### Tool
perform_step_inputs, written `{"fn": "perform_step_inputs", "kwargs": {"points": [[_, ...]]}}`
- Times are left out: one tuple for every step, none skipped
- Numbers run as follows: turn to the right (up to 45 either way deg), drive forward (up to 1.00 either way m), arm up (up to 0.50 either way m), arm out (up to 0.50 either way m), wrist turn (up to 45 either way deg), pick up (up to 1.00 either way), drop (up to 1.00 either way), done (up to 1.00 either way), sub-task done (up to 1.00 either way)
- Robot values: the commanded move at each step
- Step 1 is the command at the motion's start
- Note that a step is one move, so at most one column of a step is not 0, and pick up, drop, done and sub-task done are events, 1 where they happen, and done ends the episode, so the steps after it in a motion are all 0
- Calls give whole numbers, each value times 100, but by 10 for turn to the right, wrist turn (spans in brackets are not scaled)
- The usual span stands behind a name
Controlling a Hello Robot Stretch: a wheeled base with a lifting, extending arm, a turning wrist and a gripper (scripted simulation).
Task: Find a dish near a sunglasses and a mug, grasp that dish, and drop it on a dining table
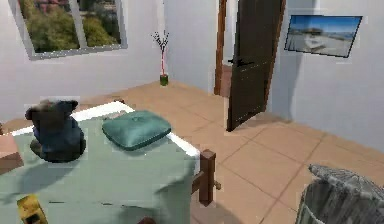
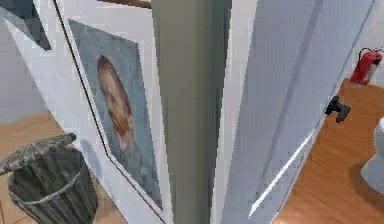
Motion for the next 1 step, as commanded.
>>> {"fn": "perform_step_inputs", "kwargs": {"points": [[210, 0, 0, 0, 0, 0, 0, 0, 0]]}}
